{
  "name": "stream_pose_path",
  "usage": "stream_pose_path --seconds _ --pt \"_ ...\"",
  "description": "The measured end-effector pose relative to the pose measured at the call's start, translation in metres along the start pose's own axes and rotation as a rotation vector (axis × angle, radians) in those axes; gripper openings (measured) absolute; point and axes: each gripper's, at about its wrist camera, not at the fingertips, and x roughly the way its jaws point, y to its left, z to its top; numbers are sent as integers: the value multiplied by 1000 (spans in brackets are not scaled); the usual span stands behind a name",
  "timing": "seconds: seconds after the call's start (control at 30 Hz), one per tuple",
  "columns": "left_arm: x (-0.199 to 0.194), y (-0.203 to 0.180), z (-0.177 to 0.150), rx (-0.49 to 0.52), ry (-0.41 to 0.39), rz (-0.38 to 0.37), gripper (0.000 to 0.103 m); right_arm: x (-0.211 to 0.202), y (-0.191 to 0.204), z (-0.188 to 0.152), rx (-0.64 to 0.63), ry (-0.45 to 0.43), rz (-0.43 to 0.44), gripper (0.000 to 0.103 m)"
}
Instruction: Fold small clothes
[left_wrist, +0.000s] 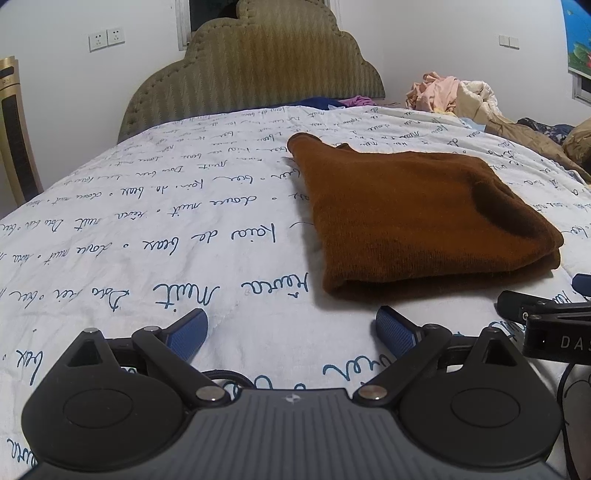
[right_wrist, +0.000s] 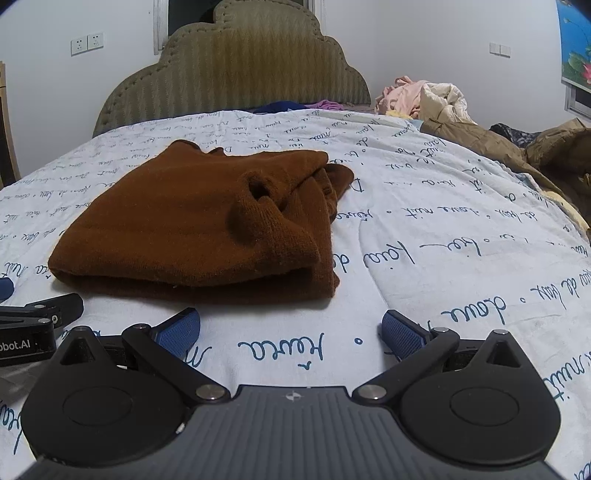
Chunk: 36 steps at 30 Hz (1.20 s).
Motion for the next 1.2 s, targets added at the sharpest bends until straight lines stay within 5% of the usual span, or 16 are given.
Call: stream_pose_path --seconds 1.2 --pt "1 -1 4 21 18 -2 100 -2 4 0 -6 16 -16 103"
